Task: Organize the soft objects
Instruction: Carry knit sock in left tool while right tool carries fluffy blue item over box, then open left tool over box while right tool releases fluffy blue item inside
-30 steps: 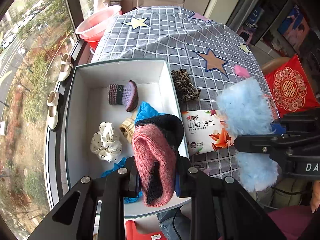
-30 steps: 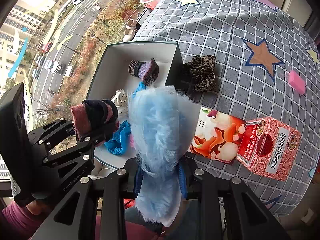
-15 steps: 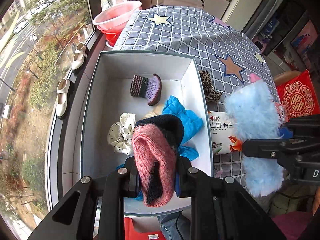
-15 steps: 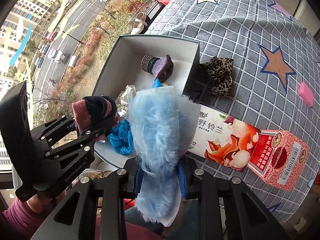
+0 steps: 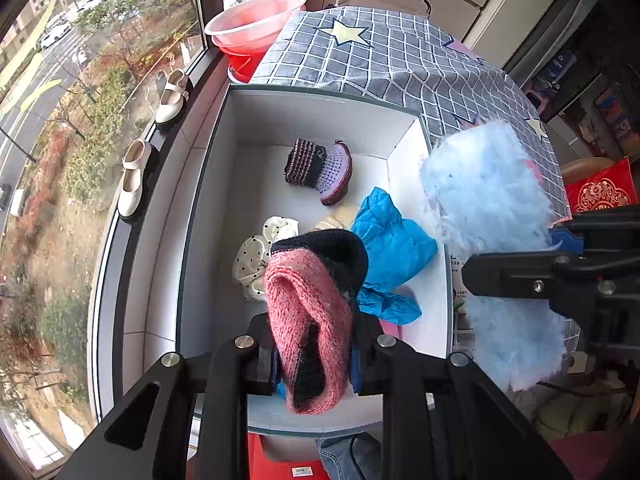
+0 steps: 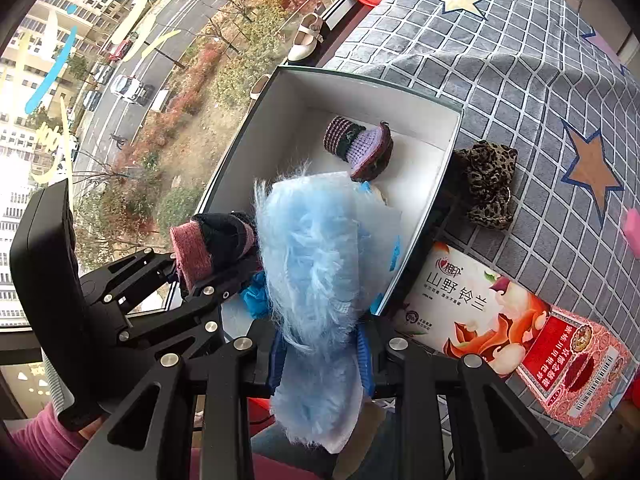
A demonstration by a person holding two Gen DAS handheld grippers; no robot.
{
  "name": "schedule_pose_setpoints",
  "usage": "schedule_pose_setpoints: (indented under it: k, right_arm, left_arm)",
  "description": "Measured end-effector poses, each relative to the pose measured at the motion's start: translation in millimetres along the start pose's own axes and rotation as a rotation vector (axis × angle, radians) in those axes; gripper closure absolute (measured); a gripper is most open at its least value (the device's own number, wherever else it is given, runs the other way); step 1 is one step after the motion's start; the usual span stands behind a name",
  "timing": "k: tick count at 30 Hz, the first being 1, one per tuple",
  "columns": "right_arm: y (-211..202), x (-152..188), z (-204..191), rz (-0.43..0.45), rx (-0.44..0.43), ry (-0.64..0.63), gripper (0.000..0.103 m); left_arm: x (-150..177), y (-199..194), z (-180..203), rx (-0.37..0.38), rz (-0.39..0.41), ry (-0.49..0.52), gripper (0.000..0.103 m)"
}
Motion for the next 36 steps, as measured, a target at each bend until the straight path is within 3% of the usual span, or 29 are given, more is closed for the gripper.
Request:
schedule_pose_setpoints:
  k: [13,16,22,24,25,26,28,30,31,36]
  right_arm:
    - [7.6,-28.1,-8.4,-0.006,-0.007,0.005,0.073]
    - [7.1,-32.6,-11.1,0.000,-0.018,0.010,0.073]
    - [9.1,-42.8,-12.6,0.007,-0.043,0.032,0.069]
    - [7.0,-46.0,-10.7,0.016,-0.048,0.045,0.049]
    - [5.3,-47.2,-9.7,0.023,-0.045,0.051,0.032]
    - [2.6,-48.8,-7.6,0.036,-0.042,0.058,0.027]
    - [-1.0,-50.5,-2.2,0.045,-0.038,0.076,0.026]
    - [-1.6,-50.7,5.6,0.036,-0.033,0.105,0.008]
    - [-1.8,-49.9,10.7,0.032,-0.016,0.120,0.001]
    - [-11.0,-44.8,30.5,0.044,-0.015,0.173,0.001]
  left_arm:
    - [-0.5,4.2,-6.8,0.009,-0.001,-0.033,0.074]
    - [-1.6,2.5,-7.6,0.005,0.006,-0.033,0.065]
    - [-6.3,-1.9,-5.0,0.001,0.023,-0.019,0.025]
    - [-8.2,-2.5,-3.7,0.000,0.023,-0.016,0.023]
    - [-9.2,-3.5,-3.1,0.001,0.029,-0.016,0.023]
    - [-10.3,-4.6,-2.9,-0.001,0.037,-0.015,0.020]
    - [-12.3,-6.1,-3.4,-0.019,0.049,-0.018,0.016]
    - [-14.2,-6.1,-5.8,-0.024,0.047,-0.036,0.000]
    - [-15.7,-4.6,-7.7,-0.030,0.041,-0.048,0.001]
    - [-18.1,2.9,-5.7,0.022,-0.009,-0.084,0.001]
Point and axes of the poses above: each gripper's, at about its wrist camera, not at the fingertips, and y roughly the way its jaws point, z to its right, x to its underside, the point moved 8 cm from there along y, roughly the way its jaws point, and after that the axes turned 2 degrees about -y, right-handed, at the moved point
